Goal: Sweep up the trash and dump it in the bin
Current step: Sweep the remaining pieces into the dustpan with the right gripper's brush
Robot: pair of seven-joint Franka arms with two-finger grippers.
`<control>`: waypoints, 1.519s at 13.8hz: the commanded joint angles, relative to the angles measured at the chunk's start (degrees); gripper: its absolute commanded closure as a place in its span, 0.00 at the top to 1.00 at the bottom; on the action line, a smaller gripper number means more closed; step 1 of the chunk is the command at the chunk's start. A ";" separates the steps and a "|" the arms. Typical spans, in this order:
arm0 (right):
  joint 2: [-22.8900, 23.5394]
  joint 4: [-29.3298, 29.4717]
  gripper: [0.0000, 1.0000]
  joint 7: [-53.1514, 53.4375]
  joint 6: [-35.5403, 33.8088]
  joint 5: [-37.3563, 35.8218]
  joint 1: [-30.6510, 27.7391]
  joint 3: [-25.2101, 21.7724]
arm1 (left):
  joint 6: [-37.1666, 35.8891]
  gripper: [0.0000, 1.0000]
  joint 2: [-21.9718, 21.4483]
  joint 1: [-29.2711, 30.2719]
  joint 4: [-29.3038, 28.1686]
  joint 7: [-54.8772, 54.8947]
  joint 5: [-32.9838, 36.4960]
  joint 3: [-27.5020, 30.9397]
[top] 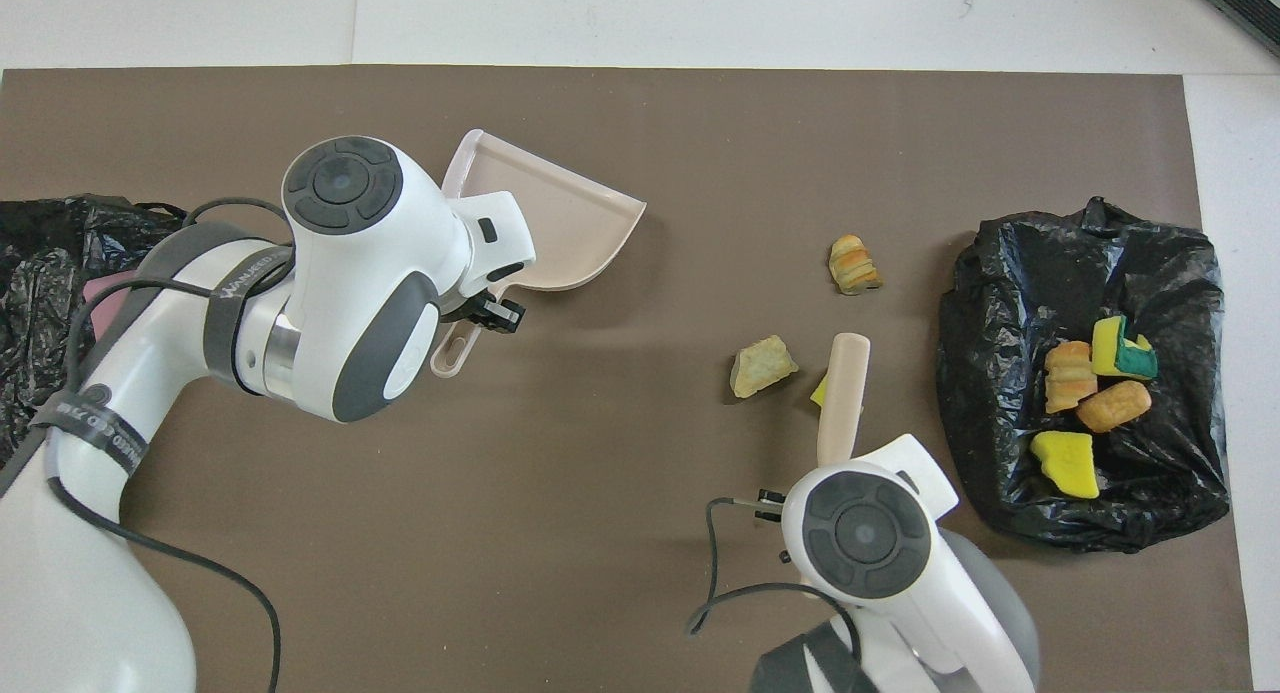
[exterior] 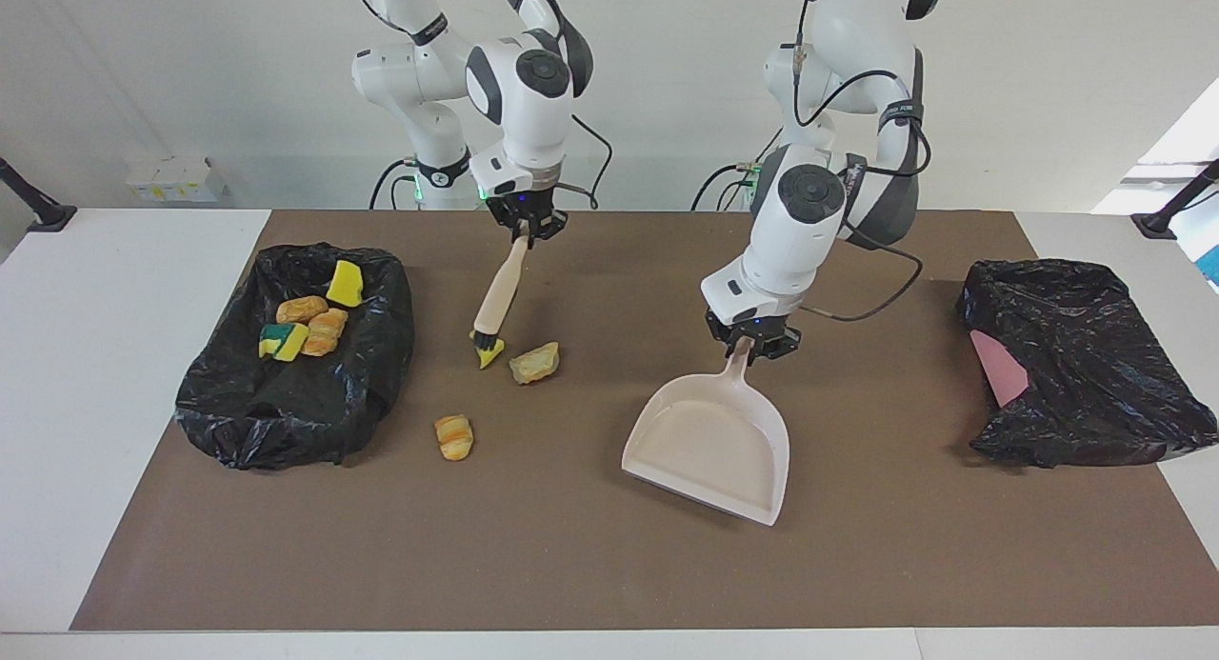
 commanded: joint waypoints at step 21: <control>22.18 13.31 0.00 -35.07 -3.39 -16.26 -14.48 1.36 | 6.75 0.00 -12.92 -10.05 -24.00 27.99 5.11 -0.47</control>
